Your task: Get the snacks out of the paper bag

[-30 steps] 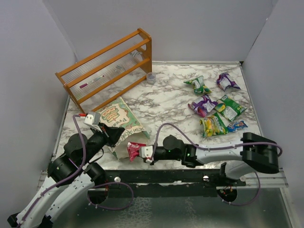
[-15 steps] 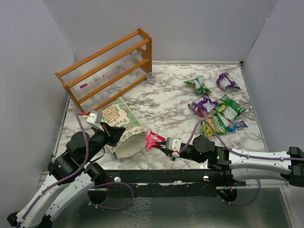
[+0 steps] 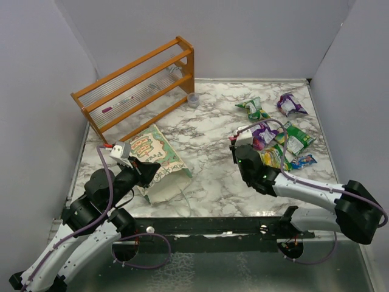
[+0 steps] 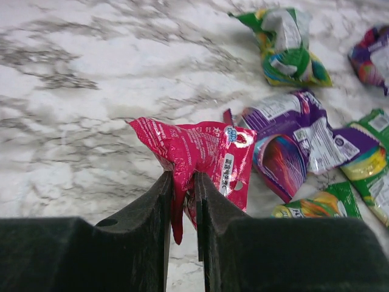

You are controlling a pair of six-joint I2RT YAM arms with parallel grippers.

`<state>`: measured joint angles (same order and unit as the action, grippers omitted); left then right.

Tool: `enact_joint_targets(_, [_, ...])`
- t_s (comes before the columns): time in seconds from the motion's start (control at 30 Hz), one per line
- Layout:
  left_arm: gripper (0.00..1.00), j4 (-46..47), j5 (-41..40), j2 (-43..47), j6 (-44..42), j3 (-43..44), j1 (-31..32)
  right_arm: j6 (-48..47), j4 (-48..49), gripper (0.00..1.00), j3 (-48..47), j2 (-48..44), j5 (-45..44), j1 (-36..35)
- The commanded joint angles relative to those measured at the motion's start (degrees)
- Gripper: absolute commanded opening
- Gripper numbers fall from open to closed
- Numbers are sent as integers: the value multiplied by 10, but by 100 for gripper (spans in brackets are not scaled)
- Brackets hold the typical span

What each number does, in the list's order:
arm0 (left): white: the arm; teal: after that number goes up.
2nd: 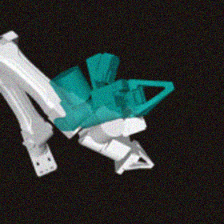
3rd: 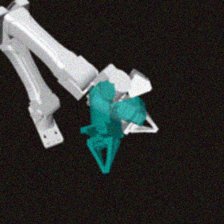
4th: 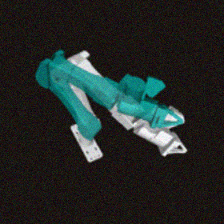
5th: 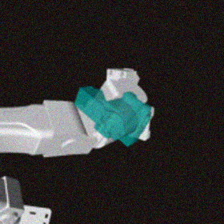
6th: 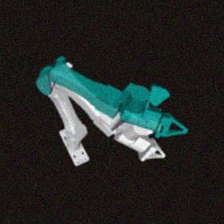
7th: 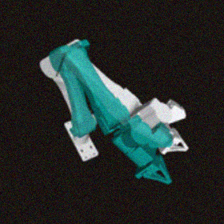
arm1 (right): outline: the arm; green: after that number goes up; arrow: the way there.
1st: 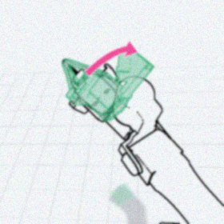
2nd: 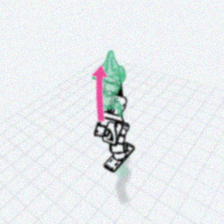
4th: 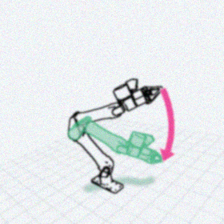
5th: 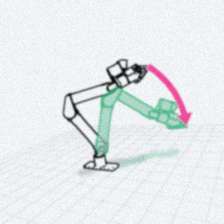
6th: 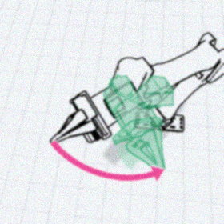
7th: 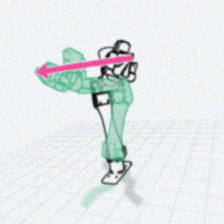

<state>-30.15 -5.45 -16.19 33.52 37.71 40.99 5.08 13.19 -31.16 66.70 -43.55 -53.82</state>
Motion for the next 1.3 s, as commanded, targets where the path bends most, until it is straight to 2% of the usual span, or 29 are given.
enact_joint_targets(0.0, [4,6,-1,7,-3,7,-2,116,-50,19,-23,49,72,72])
enact_joint_targets(0.33, [4,9,1,13,-4,5,-1,118,-27,20,-59,170,93,115])
enact_joint_targets(0.67, [4,9,-1,7,-4,6,-2,127,23,26,-59,219,126,124])
enact_joint_targets(0.73, [4,7,-2,6,-3,7,-2,112,24,35,-56,209,136,124])
enact_joint_targets(0.83, [4,7,-1,1,-2,6,-2,78,47,62,-27,160,162,124])
enact_joint_targets(0.9, [4,7,0,-4,-3,6,-2,65,49,72,-9,123,172,124])
enact_joint_targets(1.07, [4,7,-1,-14,-4,8,-2,53,-11,73,8,39,247,125])
enact_joint_targets(1.17, [4,5,-6,-13,-3,8,-2,36,-2,73,41,1,401,123])
enact_joint_targets(1.27, [4,5,-10,-10,-2,8,-2,38,32,73,76,-24,477,110])
